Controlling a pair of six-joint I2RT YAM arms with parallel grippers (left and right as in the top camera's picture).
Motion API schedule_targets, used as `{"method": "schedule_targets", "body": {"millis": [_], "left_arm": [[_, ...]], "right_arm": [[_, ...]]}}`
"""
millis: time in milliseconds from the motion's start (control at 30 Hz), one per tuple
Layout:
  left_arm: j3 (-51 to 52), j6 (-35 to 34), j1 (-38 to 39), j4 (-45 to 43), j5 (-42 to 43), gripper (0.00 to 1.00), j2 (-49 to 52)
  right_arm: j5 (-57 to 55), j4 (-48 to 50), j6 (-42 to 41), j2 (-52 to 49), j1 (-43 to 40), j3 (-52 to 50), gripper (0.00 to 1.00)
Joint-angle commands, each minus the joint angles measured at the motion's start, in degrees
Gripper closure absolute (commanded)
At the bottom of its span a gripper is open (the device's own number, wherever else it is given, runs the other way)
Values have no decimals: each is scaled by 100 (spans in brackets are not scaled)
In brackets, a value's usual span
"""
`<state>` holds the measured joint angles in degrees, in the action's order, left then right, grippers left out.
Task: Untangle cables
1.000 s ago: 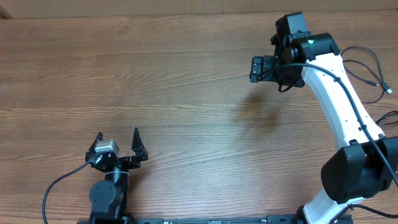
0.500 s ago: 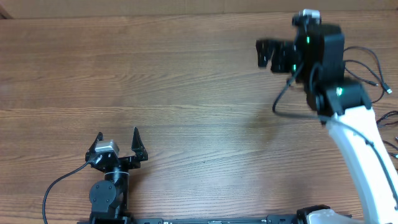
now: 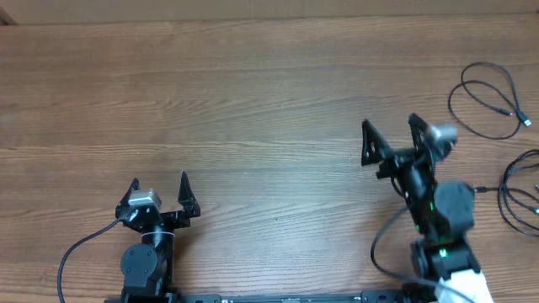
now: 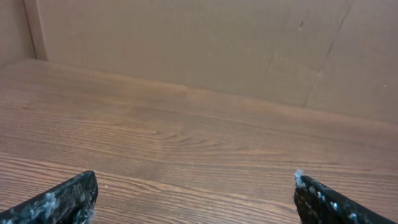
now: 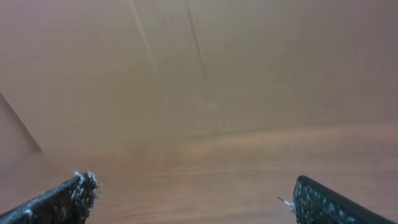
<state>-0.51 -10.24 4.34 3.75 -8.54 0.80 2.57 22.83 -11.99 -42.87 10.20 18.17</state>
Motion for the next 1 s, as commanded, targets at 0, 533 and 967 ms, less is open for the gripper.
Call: {"method": "schedule_targets", "body": {"millis": [0,533,967], "left_arm": [[17,127,-48,9,63,0,-55],[17,127,-48,9,63,0,-55],[17,125,-48,9,63,0,-55]], "right_arm": [[-127,234,-22,953,-20,-748,0],[-251,-1150,0,3499,-39,-1770,0],[184,-2750,868,4271,-1082,-1770,0]]}}
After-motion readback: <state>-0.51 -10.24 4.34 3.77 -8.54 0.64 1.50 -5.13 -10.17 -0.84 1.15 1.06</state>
